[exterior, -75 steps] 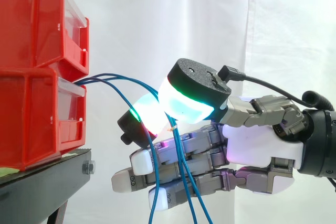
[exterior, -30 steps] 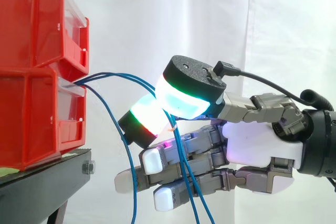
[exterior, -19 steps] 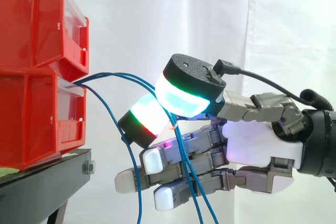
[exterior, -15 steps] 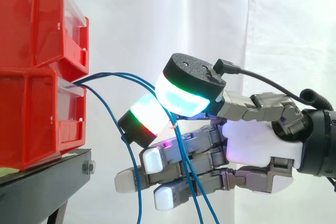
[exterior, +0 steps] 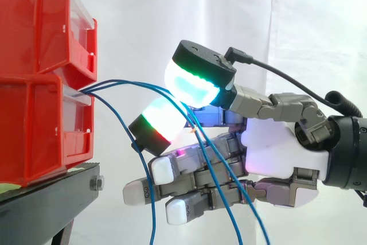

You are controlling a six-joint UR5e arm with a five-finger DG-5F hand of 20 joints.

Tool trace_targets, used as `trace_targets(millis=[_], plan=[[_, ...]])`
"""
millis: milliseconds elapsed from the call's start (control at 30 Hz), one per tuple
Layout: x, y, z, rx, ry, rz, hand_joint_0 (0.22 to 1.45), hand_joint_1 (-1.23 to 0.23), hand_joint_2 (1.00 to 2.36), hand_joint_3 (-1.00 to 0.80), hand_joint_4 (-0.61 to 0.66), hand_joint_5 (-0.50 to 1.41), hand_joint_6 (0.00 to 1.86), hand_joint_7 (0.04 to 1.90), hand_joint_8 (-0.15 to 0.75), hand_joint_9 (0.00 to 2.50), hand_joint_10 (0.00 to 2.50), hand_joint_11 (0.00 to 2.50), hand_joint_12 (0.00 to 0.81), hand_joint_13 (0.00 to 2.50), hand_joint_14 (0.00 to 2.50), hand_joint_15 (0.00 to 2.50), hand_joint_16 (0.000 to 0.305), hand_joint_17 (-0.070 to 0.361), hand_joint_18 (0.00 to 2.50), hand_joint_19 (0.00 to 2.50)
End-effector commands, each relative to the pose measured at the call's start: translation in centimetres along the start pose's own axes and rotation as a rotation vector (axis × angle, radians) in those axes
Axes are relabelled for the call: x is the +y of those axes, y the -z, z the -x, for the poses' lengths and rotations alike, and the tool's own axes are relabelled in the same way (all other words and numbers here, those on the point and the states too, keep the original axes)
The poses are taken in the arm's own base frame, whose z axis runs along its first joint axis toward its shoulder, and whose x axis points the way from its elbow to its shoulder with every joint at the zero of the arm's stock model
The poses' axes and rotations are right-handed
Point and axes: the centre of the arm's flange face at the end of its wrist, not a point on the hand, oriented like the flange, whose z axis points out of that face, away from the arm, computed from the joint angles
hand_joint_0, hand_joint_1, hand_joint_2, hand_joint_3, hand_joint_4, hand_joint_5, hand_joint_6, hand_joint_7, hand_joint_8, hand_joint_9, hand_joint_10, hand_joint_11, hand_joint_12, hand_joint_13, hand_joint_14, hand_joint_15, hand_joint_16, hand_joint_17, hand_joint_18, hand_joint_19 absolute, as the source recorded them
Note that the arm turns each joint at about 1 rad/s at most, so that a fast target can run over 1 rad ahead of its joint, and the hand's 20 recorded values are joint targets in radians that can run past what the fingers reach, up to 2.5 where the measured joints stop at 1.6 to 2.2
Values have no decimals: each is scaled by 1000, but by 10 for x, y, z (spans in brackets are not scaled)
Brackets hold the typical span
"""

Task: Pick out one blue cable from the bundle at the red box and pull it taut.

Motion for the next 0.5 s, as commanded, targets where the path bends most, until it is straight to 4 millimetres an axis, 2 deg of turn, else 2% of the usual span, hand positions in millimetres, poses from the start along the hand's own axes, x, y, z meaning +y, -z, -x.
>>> trace_targets(millis=[0, 167, 467], plan=[[0, 0, 0, -2, 1, 0, 584, -474, 1019, -290, 113, -188, 856, 1202, 296, 845, 21, 535, 340, 616, 9, 220, 50, 113, 576, 624], [1, 0, 0, 1, 0, 0, 582, -609, 1024, -222, 111, -186, 854, 1188, 299, 854, 19, 550, 341, 636, 9, 213, 50, 112, 614, 592], [-1, 1, 1, 2, 2, -8, 591, -716, 1023, -207, 103, -187, 854, 1199, 296, 856, 21, 550, 335, 648, 8, 209, 49, 110, 642, 568]])
